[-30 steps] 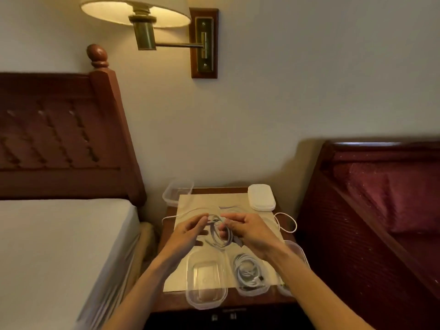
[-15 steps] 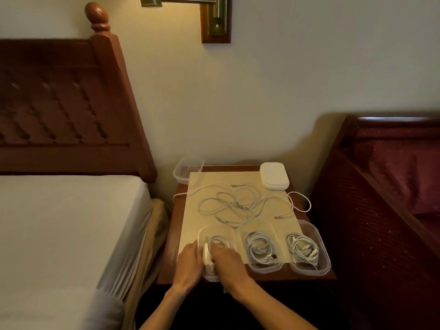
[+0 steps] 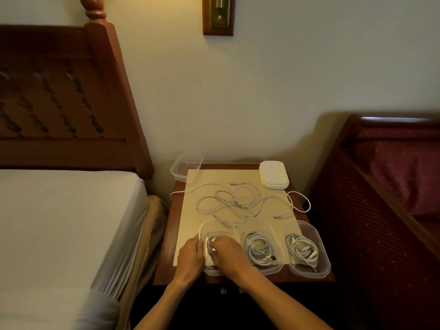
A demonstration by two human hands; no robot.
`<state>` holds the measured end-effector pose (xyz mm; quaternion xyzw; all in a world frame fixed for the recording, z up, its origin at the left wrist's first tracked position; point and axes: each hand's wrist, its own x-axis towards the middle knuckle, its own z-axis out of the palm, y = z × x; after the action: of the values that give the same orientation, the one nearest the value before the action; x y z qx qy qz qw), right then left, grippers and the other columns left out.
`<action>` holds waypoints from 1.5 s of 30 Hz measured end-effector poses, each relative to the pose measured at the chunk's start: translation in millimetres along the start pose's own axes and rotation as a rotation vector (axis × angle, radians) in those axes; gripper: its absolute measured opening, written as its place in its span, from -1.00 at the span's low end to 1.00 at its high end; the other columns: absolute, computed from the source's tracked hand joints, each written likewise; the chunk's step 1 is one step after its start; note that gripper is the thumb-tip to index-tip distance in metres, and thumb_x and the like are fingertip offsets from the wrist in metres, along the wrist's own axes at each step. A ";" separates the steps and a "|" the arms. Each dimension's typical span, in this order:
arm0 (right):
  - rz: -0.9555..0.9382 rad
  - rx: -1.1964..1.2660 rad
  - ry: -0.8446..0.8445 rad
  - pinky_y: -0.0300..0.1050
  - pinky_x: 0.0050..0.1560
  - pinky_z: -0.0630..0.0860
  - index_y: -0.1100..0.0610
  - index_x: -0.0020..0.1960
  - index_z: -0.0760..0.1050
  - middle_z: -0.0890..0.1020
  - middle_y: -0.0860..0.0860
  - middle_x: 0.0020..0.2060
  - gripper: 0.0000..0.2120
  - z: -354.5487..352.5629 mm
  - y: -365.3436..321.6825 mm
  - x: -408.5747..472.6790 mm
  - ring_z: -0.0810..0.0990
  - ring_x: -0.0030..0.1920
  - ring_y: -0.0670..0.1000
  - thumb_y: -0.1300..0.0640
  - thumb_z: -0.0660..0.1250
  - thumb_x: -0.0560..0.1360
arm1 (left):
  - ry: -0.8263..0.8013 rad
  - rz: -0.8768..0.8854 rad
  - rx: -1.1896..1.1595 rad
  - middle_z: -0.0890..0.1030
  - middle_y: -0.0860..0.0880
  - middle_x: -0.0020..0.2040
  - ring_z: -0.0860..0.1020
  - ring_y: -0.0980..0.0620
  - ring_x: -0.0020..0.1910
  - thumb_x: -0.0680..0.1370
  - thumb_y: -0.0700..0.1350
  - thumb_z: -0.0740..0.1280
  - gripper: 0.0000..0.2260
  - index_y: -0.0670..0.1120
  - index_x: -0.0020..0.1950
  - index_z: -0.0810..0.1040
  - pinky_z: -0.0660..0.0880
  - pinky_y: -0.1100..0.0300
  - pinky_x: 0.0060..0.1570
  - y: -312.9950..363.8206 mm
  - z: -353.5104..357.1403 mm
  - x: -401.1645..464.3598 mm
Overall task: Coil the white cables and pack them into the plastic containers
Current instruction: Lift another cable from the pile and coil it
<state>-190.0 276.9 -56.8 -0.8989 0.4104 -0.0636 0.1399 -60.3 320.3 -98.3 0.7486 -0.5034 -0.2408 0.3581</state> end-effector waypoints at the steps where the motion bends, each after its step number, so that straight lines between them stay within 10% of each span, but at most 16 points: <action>1: -0.026 0.010 0.056 0.00 -0.20 0.45 0.16 -0.06 0.56 0.61 0.09 -0.11 -0.80 -3.3 3.7 0.2 0.57 -0.07 0.14 0.14 0.17 0.54 | 0.004 -0.002 -0.004 0.64 -0.08 -0.05 0.57 -0.04 -0.08 0.67 -0.07 0.12 -0.75 -0.10 -0.01 0.57 0.45 0.07 -0.03 0.3 -0.4 -0.5; 6: 0.104 0.203 0.304 -0.07 -0.10 0.56 0.08 -0.03 0.66 0.69 -0.05 -0.11 -0.79 -39.3 34.8 16.0 0.61 -0.10 -0.05 0.09 0.25 0.53 | 0.096 0.059 -0.023 0.60 0.01 -0.18 0.53 -0.01 -0.15 0.66 0.00 0.02 -0.65 -0.01 -0.20 0.50 0.43 0.04 -0.11 -7.9 -10.1 1.6; 9: 0.244 0.240 0.300 -0.04 -0.10 0.58 0.11 -0.04 0.67 0.70 -0.02 -0.11 -0.80 -56.2 60.0 31.7 0.63 -0.11 0.01 0.13 0.26 0.53 | 0.066 0.063 0.102 0.57 -0.07 0.26 0.47 -0.02 0.28 0.67 -0.06 0.08 -0.70 -0.07 0.22 0.57 0.34 0.07 0.33 -26.7 -11.5 11.5; 12: 0.339 0.196 0.235 0.03 -0.10 0.59 0.14 -0.05 0.66 0.69 0.05 -0.09 -0.79 -64.3 84.7 48.4 0.64 -0.08 0.09 0.17 0.24 0.53 | -0.107 0.083 0.422 0.06 0.00 0.60 -0.04 0.03 0.58 0.60 0.17 -0.22 -0.39 -0.08 0.59 0.07 -0.17 0.13 0.48 -43.0 -8.3 13.4; 16: 0.416 0.154 0.173 0.00 0.05 0.56 0.15 0.09 0.64 0.65 0.09 0.11 -0.76 -71.3 109.7 75.0 0.61 0.09 0.13 0.26 0.25 0.52 | -0.128 0.136 0.646 -0.14 0.01 0.60 -0.20 0.02 0.57 0.49 0.14 -0.45 -0.32 -0.06 0.59 -0.17 -0.27 0.07 0.49 -45.0 -4.2 11.1; 23: 0.422 0.074 -0.112 -0.03 0.15 0.49 0.10 0.26 0.57 0.60 0.07 0.22 -0.68 -59.4 131.3 103.9 0.55 0.19 0.10 0.05 0.37 0.53 | -0.095 0.146 0.688 -0.06 0.02 0.60 -0.14 0.03 0.57 0.56 0.11 -0.37 -0.38 -0.06 0.59 -0.10 -0.27 0.06 0.48 -48.6 -0.7 12.1; 31: 0.488 0.203 0.166 -0.09 -0.10 0.50 0.12 -0.02 0.68 0.69 0.04 -0.05 -0.88 -42.6 121.7 101.3 0.63 -0.01 0.10 0.13 0.41 0.49 | -0.103 0.121 0.651 -0.13 0.06 0.60 -0.21 0.07 0.56 0.53 0.14 -0.40 -0.35 -0.02 0.60 -0.12 -0.26 0.06 0.51 -44.2 -1.8 11.5; 38: 0.251 0.852 0.264 -0.16 -0.29 0.52 0.16 -0.05 0.55 0.62 0.06 -0.36 -0.93 -102.1 91.7 114.2 0.54 -0.39 -0.02 0.17 0.32 0.58 | -0.107 0.116 0.623 -0.10 0.09 0.59 -0.17 0.09 0.56 0.53 0.16 -0.36 -0.35 -0.03 0.60 -0.07 -0.33 0.14 0.45 -47.8 -2.9 12.5; 45: 0.050 0.854 0.326 -0.20 -0.28 0.48 0.21 -0.01 0.56 0.59 0.05 -0.36 -0.89 -203.6 57.7 110.4 0.51 -0.35 -0.06 0.16 0.33 0.57 | 0.076 0.006 -0.054 0.42 -0.08 0.44 0.36 -0.06 0.44 0.64 -0.15 0.22 -0.68 0.04 0.40 0.38 0.17 0.20 0.37 1.9 -42.4 24.1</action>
<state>-205.9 117.0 119.6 -0.7289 0.3854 -0.3643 0.4330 -21.7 310.0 -70.3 0.7458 -0.4851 -0.2246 0.3975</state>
